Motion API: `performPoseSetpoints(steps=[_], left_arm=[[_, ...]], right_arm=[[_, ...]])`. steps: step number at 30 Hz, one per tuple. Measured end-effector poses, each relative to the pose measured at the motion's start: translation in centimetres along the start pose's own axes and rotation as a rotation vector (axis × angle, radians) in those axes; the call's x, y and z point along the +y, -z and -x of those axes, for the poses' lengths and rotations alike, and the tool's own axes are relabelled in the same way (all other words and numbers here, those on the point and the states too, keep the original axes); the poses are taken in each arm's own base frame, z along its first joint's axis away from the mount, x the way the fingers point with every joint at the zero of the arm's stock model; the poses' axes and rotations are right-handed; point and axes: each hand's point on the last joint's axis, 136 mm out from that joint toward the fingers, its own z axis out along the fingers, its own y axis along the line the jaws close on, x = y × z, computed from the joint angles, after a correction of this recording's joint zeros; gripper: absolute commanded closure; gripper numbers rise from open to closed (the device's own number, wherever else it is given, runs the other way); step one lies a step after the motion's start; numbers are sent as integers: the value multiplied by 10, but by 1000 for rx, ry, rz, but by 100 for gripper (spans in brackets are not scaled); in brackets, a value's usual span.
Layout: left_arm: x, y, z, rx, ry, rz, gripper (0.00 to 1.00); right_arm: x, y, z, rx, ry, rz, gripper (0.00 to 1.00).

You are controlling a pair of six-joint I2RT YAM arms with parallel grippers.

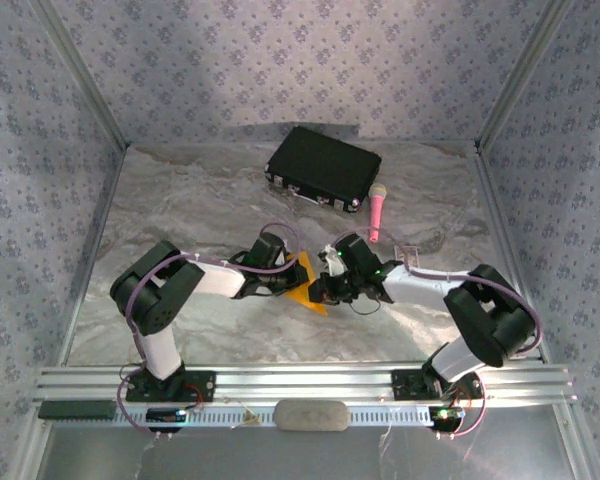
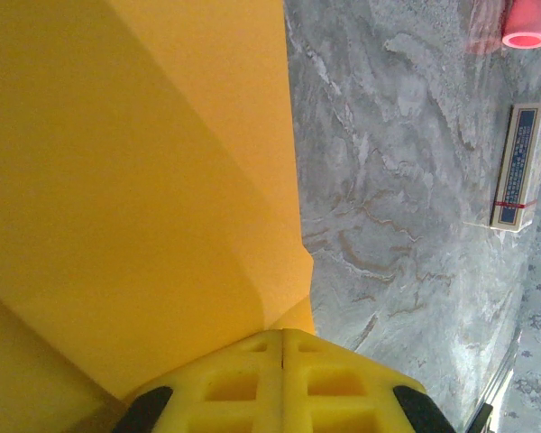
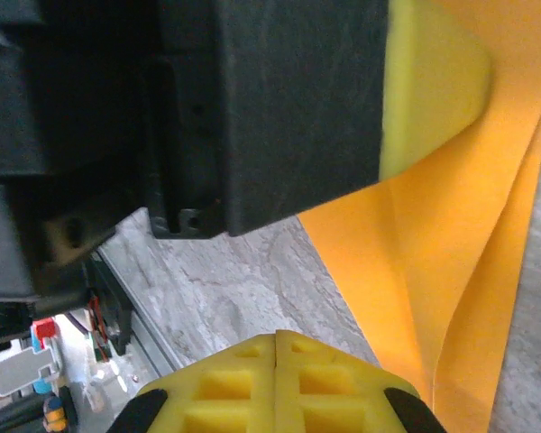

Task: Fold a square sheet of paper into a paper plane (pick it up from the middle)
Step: Fourth fold the wing at the center of the table.

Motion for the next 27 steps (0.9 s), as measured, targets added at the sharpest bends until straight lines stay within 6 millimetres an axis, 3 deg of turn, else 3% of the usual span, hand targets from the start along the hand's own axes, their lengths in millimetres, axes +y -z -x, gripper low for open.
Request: performPoseSetpoints(steps=[9, 27], left_arm=[[0, 0, 0, 0, 0, 0, 100], [1, 0, 1, 6, 4, -3, 100]], right_arm=[[-25, -12, -11, 47, -40, -86, 100], [-43, -8, -12, -7, -76, -30, 98]])
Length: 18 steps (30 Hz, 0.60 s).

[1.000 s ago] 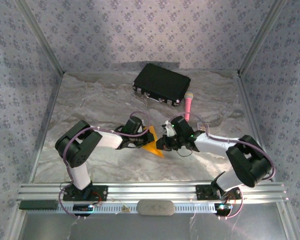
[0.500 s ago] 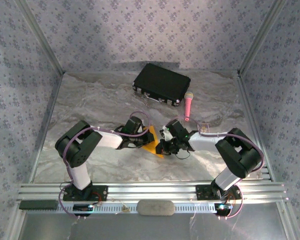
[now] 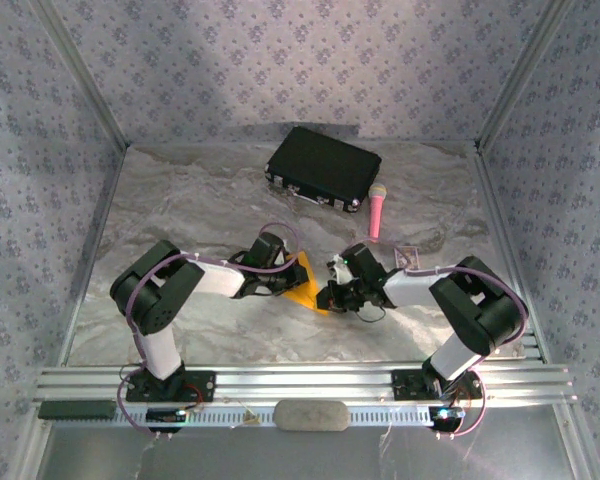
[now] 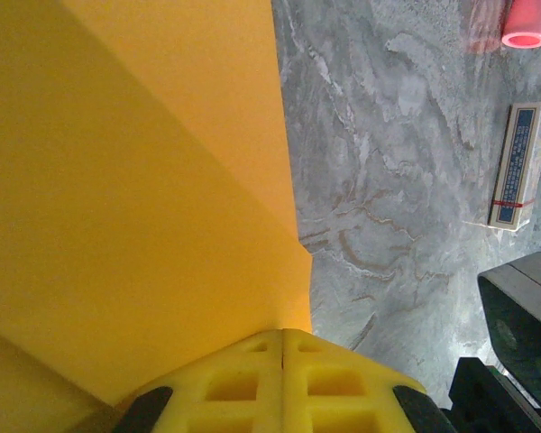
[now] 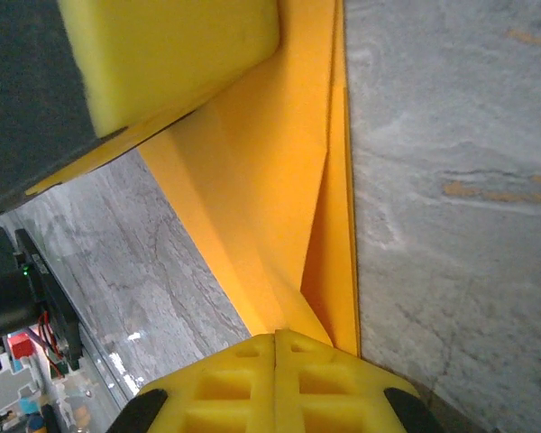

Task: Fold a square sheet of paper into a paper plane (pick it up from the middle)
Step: Fourth fold the wing at the center of the table.

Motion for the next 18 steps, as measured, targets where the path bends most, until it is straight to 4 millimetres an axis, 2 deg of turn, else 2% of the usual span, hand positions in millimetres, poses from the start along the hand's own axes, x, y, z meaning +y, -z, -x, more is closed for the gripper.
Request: performPoseSetpoints(steps=[5, 12, 18], left_arm=[[0, 0, 0, 1, 0, 0, 100], [1, 0, 1, -2, 3, 0, 100], [1, 1, 2, -4, 4, 1, 100]], right_arm=[[4, 2, 0, -5, -5, 17, 98], [23, 11, 4, -21, 35, 44, 98], [17, 8, -1, -2, 19, 29, 98]])
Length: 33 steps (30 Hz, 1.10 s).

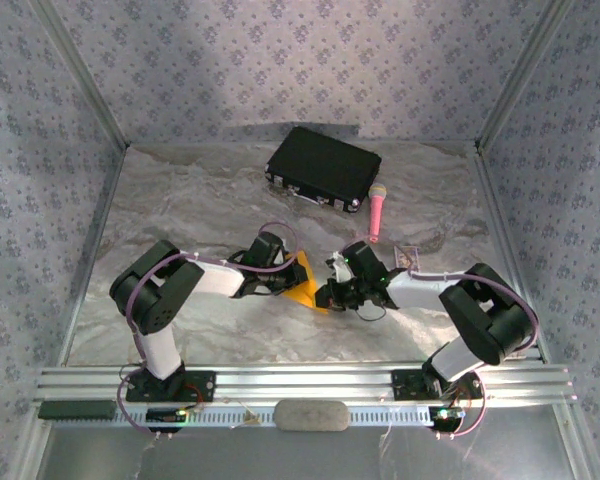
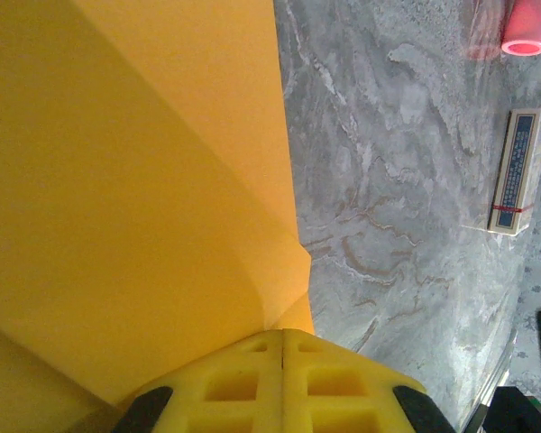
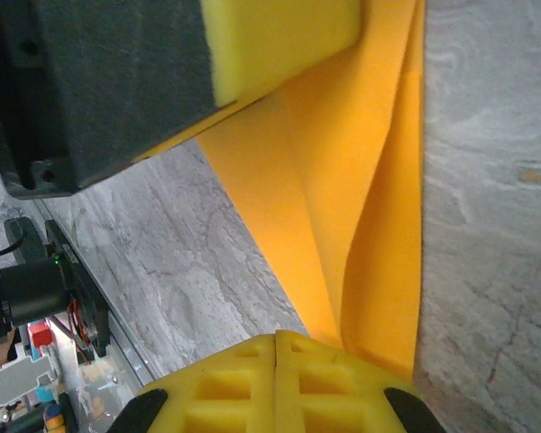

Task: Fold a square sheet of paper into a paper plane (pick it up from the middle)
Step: Fourth fold the wing at the center of the table.

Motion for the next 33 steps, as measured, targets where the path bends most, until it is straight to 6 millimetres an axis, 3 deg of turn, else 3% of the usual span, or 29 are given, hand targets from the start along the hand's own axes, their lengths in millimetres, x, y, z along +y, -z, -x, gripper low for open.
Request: performPoseSetpoints(steps=[10, 33], left_arm=[[0, 0, 0, 0, 0, 0, 100], [0, 0, 0, 0, 0, 0, 100]], right_arm=[[-20, 3, -8, 3, -47, -31, 98], [-35, 15, -17, -52, -109, 31, 100]])
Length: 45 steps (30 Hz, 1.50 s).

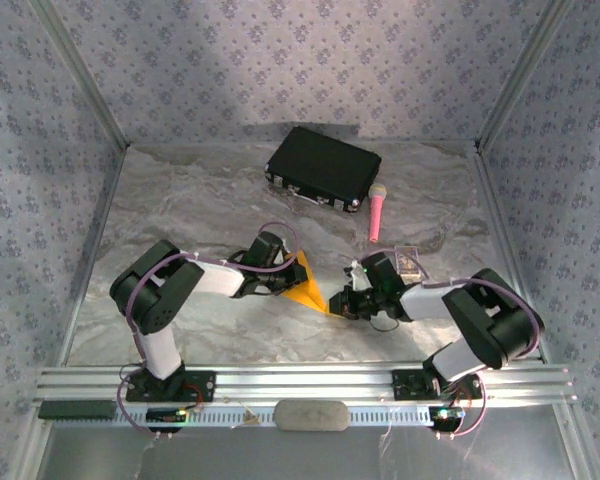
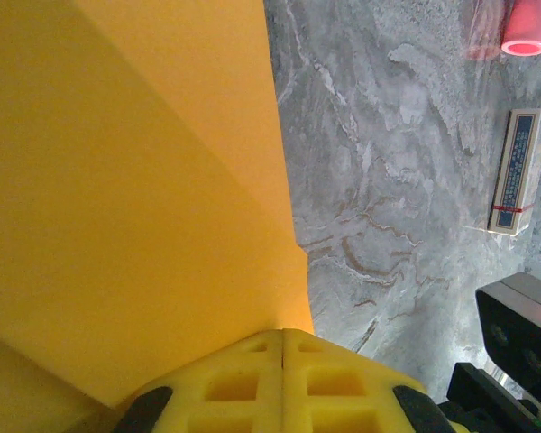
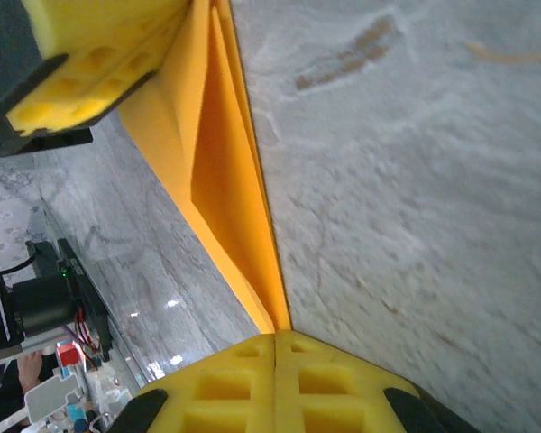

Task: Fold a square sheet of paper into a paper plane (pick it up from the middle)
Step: Fourth fold the wing at the center of the table.

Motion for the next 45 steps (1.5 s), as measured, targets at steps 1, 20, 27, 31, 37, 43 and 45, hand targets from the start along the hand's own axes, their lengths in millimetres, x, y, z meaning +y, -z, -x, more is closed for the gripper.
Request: performPoseSetpoints(steps=[1, 20, 27, 31, 37, 43, 45], left_arm=[[0, 0, 0, 0, 0, 0, 100], [0, 0, 0, 1, 0, -3, 100], [-1, 0, 0, 0, -1, -4, 100], [-1, 0, 0, 1, -1, -5, 100], [-1, 0, 0, 0, -1, -4, 100], [-1, 0, 0, 0, -1, -4, 100], [-1, 0, 1, 0, -3, -5, 100]], right_arm=[[-1, 1, -2, 2, -5, -9, 100], [54, 4, 27, 4, 94, -31, 100], [49, -28, 32, 65, 85, -78, 100], [50, -36, 39, 66, 86, -88, 100], [39, -40, 45, 54, 63, -102, 100], [28, -39, 44, 32, 29, -76, 100], [28, -39, 44, 26, 25, -63, 100]])
